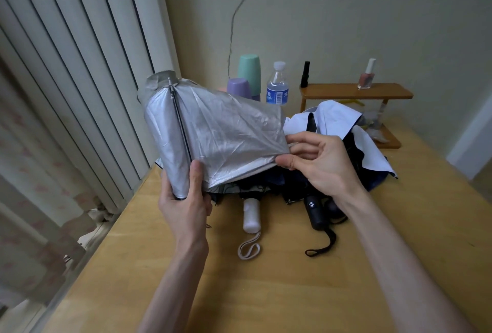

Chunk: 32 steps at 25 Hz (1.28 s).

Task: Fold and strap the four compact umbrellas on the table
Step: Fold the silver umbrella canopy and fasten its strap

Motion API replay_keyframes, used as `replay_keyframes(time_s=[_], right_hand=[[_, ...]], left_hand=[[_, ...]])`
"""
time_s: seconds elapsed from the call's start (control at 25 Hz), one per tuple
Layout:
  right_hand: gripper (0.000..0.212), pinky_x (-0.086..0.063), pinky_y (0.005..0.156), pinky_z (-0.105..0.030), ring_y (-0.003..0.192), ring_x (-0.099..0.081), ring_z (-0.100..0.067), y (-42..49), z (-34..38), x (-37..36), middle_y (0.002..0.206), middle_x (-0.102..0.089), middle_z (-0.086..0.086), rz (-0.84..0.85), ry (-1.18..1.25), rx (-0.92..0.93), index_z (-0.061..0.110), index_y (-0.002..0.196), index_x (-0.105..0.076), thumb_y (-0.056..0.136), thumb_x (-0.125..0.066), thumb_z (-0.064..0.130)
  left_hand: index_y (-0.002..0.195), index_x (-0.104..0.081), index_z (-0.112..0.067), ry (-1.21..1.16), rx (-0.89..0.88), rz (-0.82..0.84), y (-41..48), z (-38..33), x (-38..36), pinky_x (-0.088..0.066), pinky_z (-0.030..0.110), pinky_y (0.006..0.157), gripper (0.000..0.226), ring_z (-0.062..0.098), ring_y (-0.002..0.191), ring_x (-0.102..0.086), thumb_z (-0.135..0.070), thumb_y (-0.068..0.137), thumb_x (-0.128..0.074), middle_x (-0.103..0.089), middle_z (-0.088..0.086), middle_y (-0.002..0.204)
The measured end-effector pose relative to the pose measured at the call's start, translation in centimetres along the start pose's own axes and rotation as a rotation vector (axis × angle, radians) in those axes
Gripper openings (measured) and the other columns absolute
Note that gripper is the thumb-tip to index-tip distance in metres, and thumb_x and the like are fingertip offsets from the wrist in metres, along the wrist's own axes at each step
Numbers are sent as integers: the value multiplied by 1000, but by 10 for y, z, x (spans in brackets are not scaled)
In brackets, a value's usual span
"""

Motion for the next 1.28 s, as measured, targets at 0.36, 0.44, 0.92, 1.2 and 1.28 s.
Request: replay_keyframes(time_s=[0.36,0.44,0.92,1.2,1.28], right_hand=[[46,-58,100,-36,117,-72,-21,-6,3,5,123,-76,-6,283,75,-115,15,136,-63,93,-79,12],[54,-61,95,-39,118,-72,-19,-5,4,-4,120,-78,-2,202,93,-218,15,134,-64,89,-80,41],[36,-46,117,-45,132,-63,-34,6,6,-14,133,-71,-17,44,671,-372,1,133,-67,99,-65,14],[25,-60,98,-34,103,-77,-16,2,17,-13,105,-82,-5,-258,391,-247,6,110,-76,100,-71,28],[31,-60,93,-32,102,-77,-14,2,20,-13,104,-82,0,-219,397,-298,12,109,-78,99,-70,39]], left_hand=[[125,-61,-5,7,7,22,0,4,0,-33,27,41,42,15,49,-39,-34,98,-75,-50,-7,65],[119,-62,-7,14,7,23,-2,4,-1,-34,27,41,37,14,48,-40,-34,98,-75,-51,-7,64],[111,-64,-11,18,-15,24,-5,4,-4,-35,27,42,30,16,48,-39,-33,96,-77,-49,1,65],[114,-66,-11,35,-24,55,-7,7,-6,-38,26,41,34,20,51,-43,-34,92,-80,-51,0,63],[115,-66,-11,36,-45,70,-8,7,-6,-39,26,42,39,19,53,-46,-38,90,-80,-55,1,67]])
Point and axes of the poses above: each hand's wrist, its own y-axis towards the middle knuckle, its own x-axis out of the back of the hand, z = x × y, the point moved 1 cm from there along y, towards the middle knuckle
